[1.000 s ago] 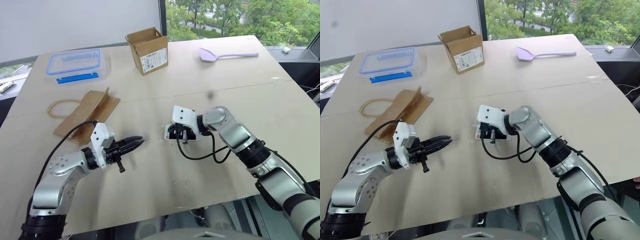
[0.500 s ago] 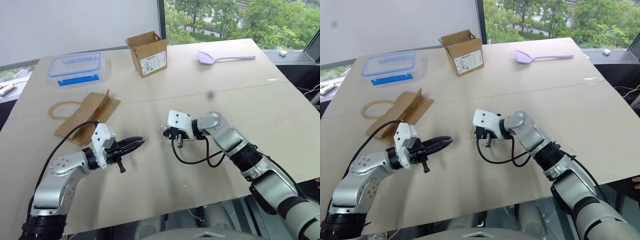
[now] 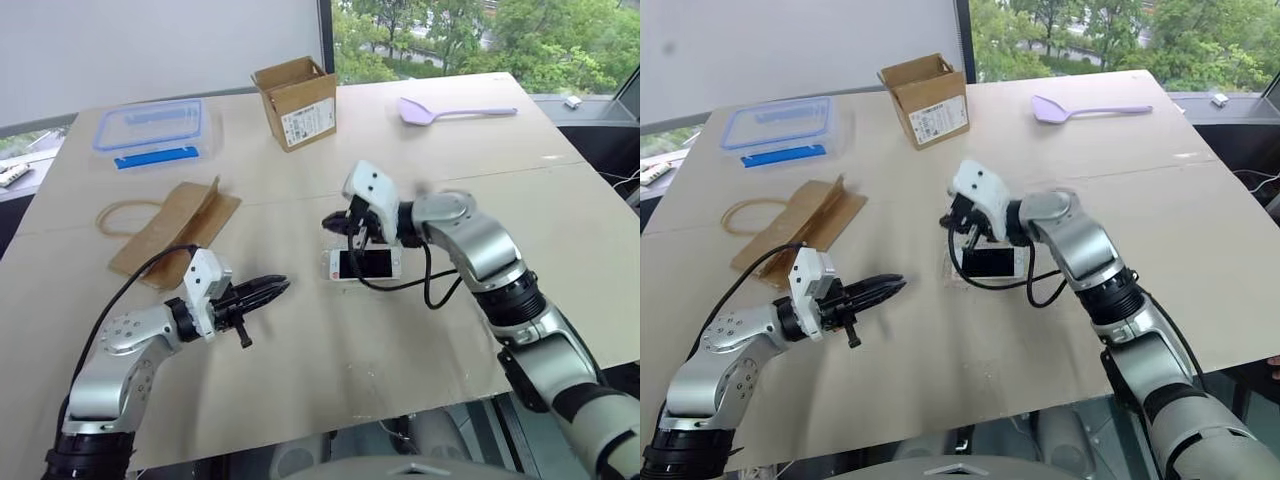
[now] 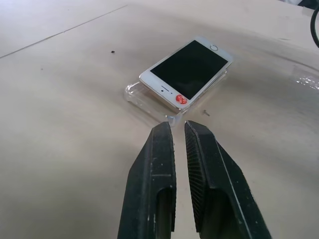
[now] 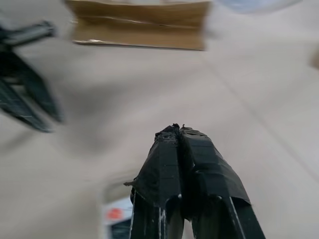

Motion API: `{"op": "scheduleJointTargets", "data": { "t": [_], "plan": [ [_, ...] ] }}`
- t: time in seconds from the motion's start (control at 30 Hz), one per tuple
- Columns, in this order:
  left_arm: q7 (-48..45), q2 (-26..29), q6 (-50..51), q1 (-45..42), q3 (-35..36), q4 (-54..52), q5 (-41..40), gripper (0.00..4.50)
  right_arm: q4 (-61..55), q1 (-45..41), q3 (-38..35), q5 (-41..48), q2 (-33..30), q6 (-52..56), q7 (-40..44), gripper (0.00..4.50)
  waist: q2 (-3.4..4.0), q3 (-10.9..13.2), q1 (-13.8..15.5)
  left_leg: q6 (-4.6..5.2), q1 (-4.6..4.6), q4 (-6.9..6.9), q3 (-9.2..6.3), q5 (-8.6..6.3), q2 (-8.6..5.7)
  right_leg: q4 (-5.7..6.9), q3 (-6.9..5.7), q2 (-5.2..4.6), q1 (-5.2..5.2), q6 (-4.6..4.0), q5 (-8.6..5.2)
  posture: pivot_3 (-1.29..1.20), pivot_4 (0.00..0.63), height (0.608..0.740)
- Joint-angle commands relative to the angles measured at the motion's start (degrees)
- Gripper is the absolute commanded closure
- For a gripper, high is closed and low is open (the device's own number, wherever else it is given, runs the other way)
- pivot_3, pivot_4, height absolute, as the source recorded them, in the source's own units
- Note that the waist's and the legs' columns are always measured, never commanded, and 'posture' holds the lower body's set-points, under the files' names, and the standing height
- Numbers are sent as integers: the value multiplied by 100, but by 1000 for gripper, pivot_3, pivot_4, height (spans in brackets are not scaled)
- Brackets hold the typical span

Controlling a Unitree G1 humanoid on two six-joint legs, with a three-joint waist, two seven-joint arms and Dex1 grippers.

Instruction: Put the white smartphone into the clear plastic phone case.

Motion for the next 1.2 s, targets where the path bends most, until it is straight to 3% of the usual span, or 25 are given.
{"op": "scheduleJointTargets", "data": {
  "t": [0.03,0.3,0.5,0.73,0.87,1.03,1.2],
  "plan": [
    [-16,-17,-106,-14,2,-30,-45,4071,479,18,398,-356,-128,-385,-4,4500,0,1,-7,0,0,0,9,0,-1,-1,0,0,1,0,0,0,150,740],
    [-19,-10,-151,58,45,-23,-43,4071,510,281,836,-601,-228,-666,214,4500,1,5,-74,0,-8,-4,7,0,3,0,1,2,-10,20,12,0,150,740],
    [-7,-22,-182,61,35,-13,-31,4071,494,213,639,-665,-245,-803,92,4500,1,5,-89,0,-8,-3,-4,0,2,-1,1,1,-9,20,12,0,150,740],
    [-19,-40,-206,70,3,-14,-22,4071,-598,339,-14,377,-274,-445,640,4500,1,8,-93,0,-11,-4,-8,0,3,-1,0,1,-11,21,12,0,150,740],
    [-36,-44,-244,32,-43,46,16,4071,-781,654,406,212,-571,-418,756,4500,0,8,-78,1,-11,-3,-9,0,1,-2,-1,-1,-9,21,12,0,150,740],
    [-39,-52,-278,-36,-109,97,34,4071,-161,866,1004,-368,-668,-618,514,4500,0,8,-105,1,-9,-2,-5,0,1,0,-1,-1,-10,1,0,0,150,740],
    [-26,-44,-285,-80,-148,121,41,4071,-113,963,946,-402,-698,-694,521,4500,-3,5,-113,1,9,-3,-2,0,2,1,2,0,4,2,0,0,150,740]
  ]
}}
